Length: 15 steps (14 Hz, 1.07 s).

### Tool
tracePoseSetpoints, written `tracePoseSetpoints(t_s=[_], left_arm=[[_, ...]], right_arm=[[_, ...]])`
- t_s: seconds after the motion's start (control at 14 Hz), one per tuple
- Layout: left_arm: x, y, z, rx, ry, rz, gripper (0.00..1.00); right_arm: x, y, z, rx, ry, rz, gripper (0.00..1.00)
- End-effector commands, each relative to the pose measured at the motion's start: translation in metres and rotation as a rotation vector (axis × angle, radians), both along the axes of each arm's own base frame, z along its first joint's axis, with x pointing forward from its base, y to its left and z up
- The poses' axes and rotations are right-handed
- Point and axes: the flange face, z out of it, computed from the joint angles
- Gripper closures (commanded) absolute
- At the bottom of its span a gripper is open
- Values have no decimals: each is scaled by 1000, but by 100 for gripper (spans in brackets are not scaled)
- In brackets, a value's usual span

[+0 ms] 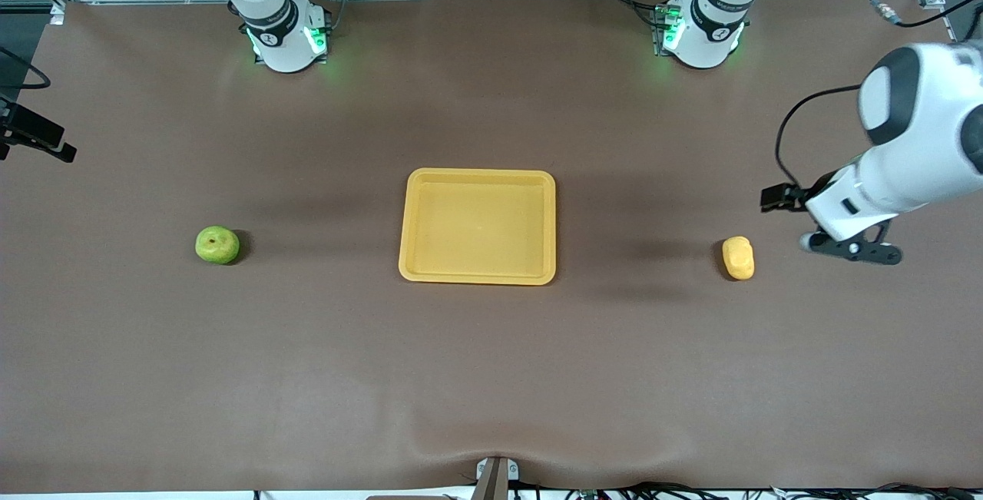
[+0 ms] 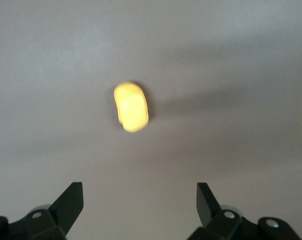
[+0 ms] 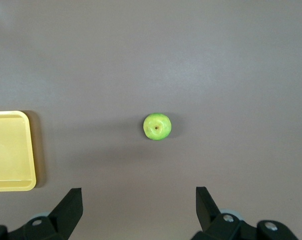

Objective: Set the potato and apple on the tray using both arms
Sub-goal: 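Lower the left gripper over the yellow potato and close on it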

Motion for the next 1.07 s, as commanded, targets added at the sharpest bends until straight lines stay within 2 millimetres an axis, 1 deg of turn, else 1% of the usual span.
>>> tracePoseSetpoints(t_s=[0.0, 0.07, 0.14, 0.21, 0.29, 0.36, 0.43, 0.5, 0.57, 0.93, 1.0], left_arm=[[-16, 7, -40, -2, -63, 16, 0], [-18, 8, -53, -5, -89, 16, 0], [-19, 15, -68, -7, -109, 27, 0], [-15, 22, -82, -9, -128, 40, 0], [-12, 23, -97, -11, -138, 40, 0], [-8, 24, -113, -13, -147, 43, 0], [-6, 26, -128, -14, -156, 51, 0], [-6, 30, -143, -15, -159, 68, 0], [-4, 34, -151, -16, -166, 89, 0], [-4, 33, -203, -17, -147, 162, 0], [-5, 34, -209, -17, -145, 179, 0]], right_arm=[[11, -3, -8, 19, 0, -7, 0], [15, -3, -17, 18, 14, -7, 0], [17, -4, -20, 19, 19, -9, 0], [19, -4, -23, 18, 23, -9, 0], [21, -5, -27, 17, 31, -7, 0], [25, -4, -35, 14, 45, -6, 0], [30, -5, -49, 13, 70, -6, 0], [32, -6, -52, 11, 75, -7, 0], [32, -7, -53, 11, 77, -9, 0], [33, -10, -58, 5, 90, -13, 0], [35, -12, -64, 1, 101, -13, 0]])
